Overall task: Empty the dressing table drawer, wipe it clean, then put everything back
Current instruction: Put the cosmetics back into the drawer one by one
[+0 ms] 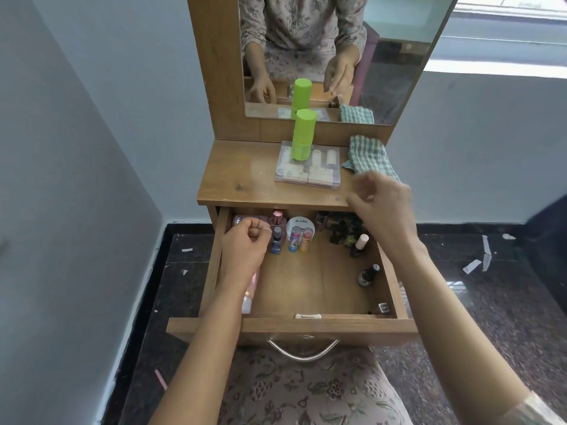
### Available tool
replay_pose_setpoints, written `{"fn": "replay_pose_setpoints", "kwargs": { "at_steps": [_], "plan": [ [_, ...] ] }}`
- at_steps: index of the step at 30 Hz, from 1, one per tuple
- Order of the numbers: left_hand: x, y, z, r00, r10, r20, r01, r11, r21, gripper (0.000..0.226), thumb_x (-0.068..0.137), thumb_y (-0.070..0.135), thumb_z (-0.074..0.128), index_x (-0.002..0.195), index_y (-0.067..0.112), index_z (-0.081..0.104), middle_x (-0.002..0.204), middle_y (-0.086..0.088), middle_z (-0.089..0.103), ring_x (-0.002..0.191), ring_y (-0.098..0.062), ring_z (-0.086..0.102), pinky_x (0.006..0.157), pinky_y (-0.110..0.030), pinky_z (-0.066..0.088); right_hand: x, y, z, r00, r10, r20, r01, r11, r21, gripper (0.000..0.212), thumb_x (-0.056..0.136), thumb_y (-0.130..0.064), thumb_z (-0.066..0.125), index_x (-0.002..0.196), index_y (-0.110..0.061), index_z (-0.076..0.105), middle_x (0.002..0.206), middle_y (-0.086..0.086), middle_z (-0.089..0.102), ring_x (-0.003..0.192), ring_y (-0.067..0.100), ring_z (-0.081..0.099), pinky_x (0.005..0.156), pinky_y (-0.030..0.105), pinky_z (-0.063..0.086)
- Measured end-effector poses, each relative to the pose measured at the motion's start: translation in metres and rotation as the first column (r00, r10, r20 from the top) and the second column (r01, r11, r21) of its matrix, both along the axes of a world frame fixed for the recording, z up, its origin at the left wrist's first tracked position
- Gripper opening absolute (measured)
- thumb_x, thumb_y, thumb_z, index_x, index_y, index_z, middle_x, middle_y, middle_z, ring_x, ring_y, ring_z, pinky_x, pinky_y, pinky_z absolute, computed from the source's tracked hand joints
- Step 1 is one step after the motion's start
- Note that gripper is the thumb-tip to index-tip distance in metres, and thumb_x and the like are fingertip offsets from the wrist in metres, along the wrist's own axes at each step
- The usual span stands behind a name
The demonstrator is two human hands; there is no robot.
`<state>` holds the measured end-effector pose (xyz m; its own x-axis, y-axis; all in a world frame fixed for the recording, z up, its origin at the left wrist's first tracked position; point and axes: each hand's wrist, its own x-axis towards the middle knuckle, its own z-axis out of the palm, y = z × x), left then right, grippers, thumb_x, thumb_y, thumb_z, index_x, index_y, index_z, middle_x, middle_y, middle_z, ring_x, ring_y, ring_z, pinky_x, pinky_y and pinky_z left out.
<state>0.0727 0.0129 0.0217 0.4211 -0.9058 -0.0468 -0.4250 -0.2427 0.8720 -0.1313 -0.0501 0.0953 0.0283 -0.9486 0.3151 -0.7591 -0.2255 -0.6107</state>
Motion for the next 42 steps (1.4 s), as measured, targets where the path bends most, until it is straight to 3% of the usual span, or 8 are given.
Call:
{"fn": "replay_pose_setpoints", "kwargs": {
  "at_steps": [6, 15, 17, 20, 25, 31, 39, 42],
  "plan": [
    [0.003, -0.001, -0.001, 0.997, 0.034, -0.064, -0.035, 0.999, -0.029, 0.008, 0.09, 0.021, 0.06, 0.093, 0.018, 0.067, 0.082, 0.007, 0.067, 0.082, -0.011, 0.067, 0.077, -0.029, 0.056, 0.059, -0.072, 0.014, 0.969, 0.092, 0.23, -0.118, 0.988, 0.099, 0.061, 0.074, -0.028, 0.078, 0.126, -0.012, 0.051, 0.12, 0.001, 0.058, 0.104, 0.013, 0.055, 0.081, 0.02, 0.042],
    [0.006, -0.002, -0.004, 0.992, 0.067, -0.107, -0.074, 0.995, -0.066, 0.007, 0.089, 0.024, 0.061, 0.09, 0.02, 0.066, 0.08, 0.01, 0.067, 0.078, -0.01, 0.067, 0.076, -0.034, 0.058, 0.092, -0.103, -0.003, 0.9, 0.147, 0.411, -0.177, 0.984, 0.035, 0.044, 0.078, -0.022, 0.076, 0.113, -0.006, 0.054, 0.098, 0.001, 0.058, 0.089, 0.015, 0.053, 0.069, 0.02, 0.042],
    [0.006, -0.002, -0.003, 0.984, 0.081, -0.16, -0.094, 0.992, -0.079, 0.008, 0.09, 0.026, 0.06, 0.09, 0.021, 0.066, 0.081, 0.008, 0.069, 0.078, -0.01, 0.068, 0.073, -0.029, 0.058, 0.088, -0.097, -0.003, 0.805, 0.192, 0.561, -0.297, 0.95, 0.1, 0.048, 0.079, -0.018, 0.076, 0.118, -0.004, 0.052, 0.104, 0.004, 0.064, 0.095, 0.018, 0.061, 0.082, 0.027, 0.052],
    [0.005, -0.003, 0.001, 0.929, 0.076, -0.363, -0.118, 0.988, -0.097, 0.01, 0.093, 0.023, 0.06, 0.095, 0.017, 0.067, 0.084, 0.001, 0.071, 0.081, -0.011, 0.068, 0.072, -0.022, 0.056, 0.084, -0.064, 0.0, 0.434, 0.188, 0.881, -0.627, 0.765, 0.145, 0.042, 0.09, -0.004, 0.06, 0.127, 0.002, 0.041, 0.116, 0.014, 0.063, 0.102, 0.022, 0.064, 0.092, 0.039, 0.053],
    [0.0, -0.003, 0.017, 0.675, -0.057, -0.735, -0.055, 0.99, -0.127, 0.023, 0.097, 0.024, 0.053, 0.102, 0.005, 0.065, 0.08, -0.005, 0.07, 0.073, -0.012, 0.065, 0.07, -0.022, 0.058, 0.077, -0.004, 0.001, 0.134, 0.089, 0.987, -0.819, 0.571, 0.06, 0.036, 0.087, -0.016, 0.051, 0.121, -0.002, 0.051, 0.107, 0.013, 0.065, 0.102, 0.024, 0.064, 0.09, 0.039, 0.054],
    [0.001, 0.004, 0.03, 0.433, -0.26, -0.863, 0.111, 0.965, -0.236, 0.04, 0.095, 0.043, 0.037, 0.099, 0.009, 0.059, 0.066, 0.002, 0.069, 0.055, -0.004, 0.064, 0.059, -0.021, 0.057, 0.069, 0.03, -0.009, 0.043, -0.001, 0.999, -0.822, 0.568, 0.036, 0.038, 0.091, -0.017, 0.042, 0.123, 0.003, 0.051, 0.106, 0.014, 0.07, 0.094, 0.025, 0.069, 0.077, 0.037, 0.058],
    [0.003, 0.008, 0.023, 0.344, -0.439, -0.83, 0.4, 0.868, -0.294, 0.069, 0.055, 0.055, 0.084, 0.108, 0.015, 0.066, 0.089, -0.002, 0.073, 0.071, -0.009, 0.069, 0.062, -0.021, 0.057, 0.058, 0.038, -0.016, -0.082, -0.103, 0.991, -0.806, 0.592, -0.005, 0.047, 0.094, -0.017, 0.037, 0.137, 0.001, 0.041, 0.126, 0.016, 0.058, 0.109, 0.024, 0.062, 0.096, 0.04, 0.049],
    [0.002, 0.009, 0.025, 0.366, -0.414, -0.834, 0.393, 0.881, -0.264, 0.083, 0.046, 0.053, 0.088, 0.112, 0.012, 0.059, 0.088, -0.002, 0.073, 0.068, -0.009, 0.07, 0.06, -0.019, 0.057, 0.061, 0.038, -0.017, -0.111, -0.154, 0.982, -0.812, 0.583, 0.0, 0.05, 0.093, -0.016, 0.036, 0.14, -0.001, 0.039, 0.123, 0.016, 0.059, 0.104, 0.026, 0.064, 0.087, 0.039, 0.054]
  ]
}}
